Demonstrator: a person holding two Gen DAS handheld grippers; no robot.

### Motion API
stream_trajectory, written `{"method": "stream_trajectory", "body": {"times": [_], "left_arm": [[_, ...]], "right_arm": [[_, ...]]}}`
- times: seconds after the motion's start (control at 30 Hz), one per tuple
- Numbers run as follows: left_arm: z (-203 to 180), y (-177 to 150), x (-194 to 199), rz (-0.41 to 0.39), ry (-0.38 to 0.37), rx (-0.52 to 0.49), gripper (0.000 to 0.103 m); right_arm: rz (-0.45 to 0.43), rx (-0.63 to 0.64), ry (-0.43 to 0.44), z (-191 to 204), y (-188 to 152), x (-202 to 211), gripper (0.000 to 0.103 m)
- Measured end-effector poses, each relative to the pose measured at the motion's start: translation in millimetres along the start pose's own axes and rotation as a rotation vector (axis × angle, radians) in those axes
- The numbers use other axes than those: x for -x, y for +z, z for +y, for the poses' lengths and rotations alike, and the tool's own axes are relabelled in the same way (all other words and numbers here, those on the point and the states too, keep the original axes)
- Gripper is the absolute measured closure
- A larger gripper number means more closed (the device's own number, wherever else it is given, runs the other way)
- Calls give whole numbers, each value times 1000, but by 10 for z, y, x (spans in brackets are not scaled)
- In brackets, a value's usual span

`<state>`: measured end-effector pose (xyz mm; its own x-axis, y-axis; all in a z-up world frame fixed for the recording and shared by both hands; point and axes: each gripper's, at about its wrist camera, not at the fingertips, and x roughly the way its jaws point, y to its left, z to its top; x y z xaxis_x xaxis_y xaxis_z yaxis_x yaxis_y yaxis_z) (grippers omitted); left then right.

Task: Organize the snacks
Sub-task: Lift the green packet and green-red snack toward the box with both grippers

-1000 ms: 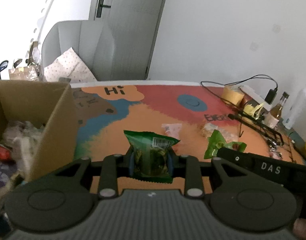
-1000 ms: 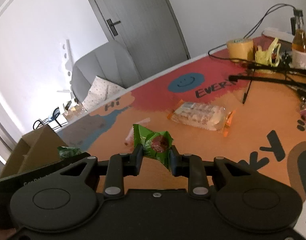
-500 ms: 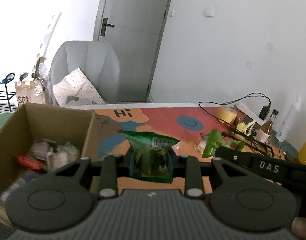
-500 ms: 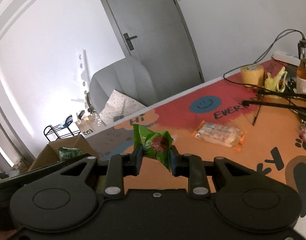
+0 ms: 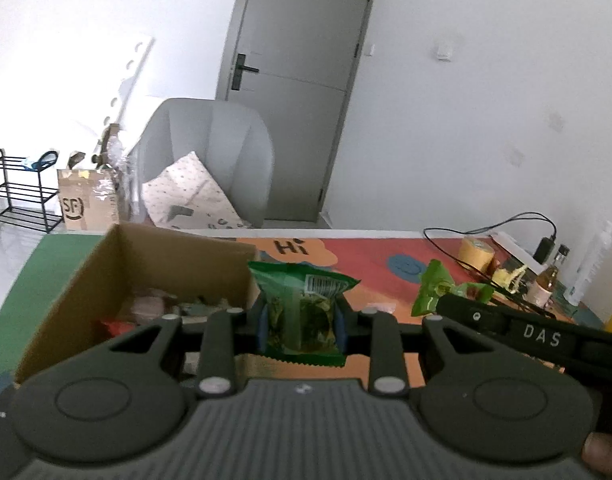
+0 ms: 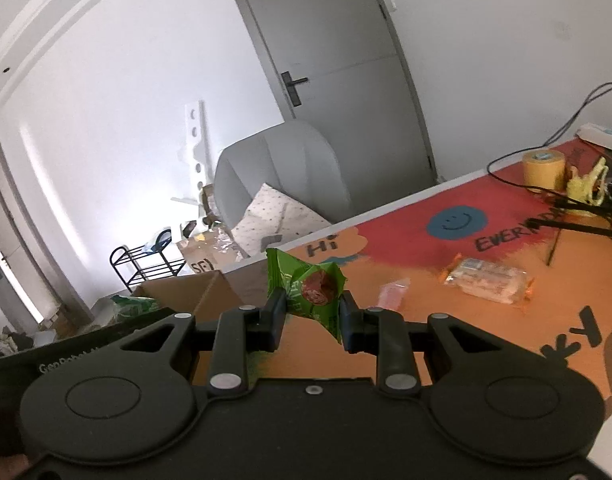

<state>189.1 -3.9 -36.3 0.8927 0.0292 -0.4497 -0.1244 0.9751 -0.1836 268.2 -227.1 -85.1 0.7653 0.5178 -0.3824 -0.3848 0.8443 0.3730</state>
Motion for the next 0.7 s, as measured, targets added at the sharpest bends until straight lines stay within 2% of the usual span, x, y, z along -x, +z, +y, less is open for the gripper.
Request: {"method": "stream_trajectory", "body": {"times": [0.7], "left_arm": [[808, 69, 262, -2, 125, 83, 73]], "right_arm": [[38, 76, 98, 614, -43, -228, 77]]}}
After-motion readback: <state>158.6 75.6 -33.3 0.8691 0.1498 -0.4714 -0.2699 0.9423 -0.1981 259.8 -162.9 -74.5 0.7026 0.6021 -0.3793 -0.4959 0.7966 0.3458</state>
